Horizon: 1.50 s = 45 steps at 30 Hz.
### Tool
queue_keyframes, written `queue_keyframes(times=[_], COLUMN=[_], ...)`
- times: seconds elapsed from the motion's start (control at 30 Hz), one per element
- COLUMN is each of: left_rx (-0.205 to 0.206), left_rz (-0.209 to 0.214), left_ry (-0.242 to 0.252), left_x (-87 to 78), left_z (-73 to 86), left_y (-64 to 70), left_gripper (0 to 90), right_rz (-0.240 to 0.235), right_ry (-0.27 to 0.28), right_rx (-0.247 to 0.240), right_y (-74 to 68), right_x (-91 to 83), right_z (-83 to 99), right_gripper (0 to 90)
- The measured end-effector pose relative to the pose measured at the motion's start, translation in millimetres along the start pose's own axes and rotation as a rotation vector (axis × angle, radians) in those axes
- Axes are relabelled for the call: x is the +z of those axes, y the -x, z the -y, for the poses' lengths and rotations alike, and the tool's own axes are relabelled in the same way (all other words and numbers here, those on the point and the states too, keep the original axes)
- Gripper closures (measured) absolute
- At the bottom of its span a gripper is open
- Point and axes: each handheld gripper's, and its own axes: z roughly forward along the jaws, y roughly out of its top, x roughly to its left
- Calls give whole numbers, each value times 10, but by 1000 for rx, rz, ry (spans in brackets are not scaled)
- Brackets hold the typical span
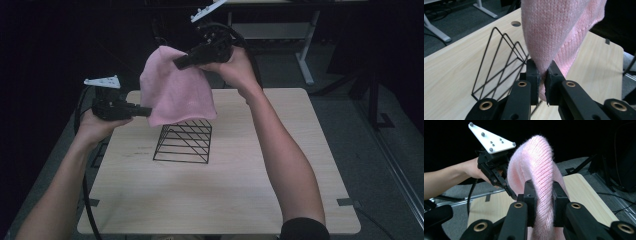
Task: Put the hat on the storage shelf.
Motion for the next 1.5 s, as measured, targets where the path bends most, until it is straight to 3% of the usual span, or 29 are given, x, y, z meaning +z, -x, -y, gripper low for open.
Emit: queue_keyframes(times=[0.37,0.97,1.1,1.3,1.5], left_rx=[0,19,30,10,3], left_rz=[-17,-34,-43,-37,-49], left_ry=[-60,-128,-144,-136,-135], left_x=[172,373,383,343,266], left_z=[40,54,69,175,245], left_y=[-54,-65,-59,-82,-101], left_gripper=[832,825,825,825,826], right_rz=[2,1,-11,-30,-52], right_ry=[-15,-18,-14,-22,-36], right_rx=[33,29,35,45,24], right_y=[124,72,80,94,70], right_x=[3,-1,44,118,222], right_z=[211,468,520,560,549], right_gripper=[778,776,775,774,771])
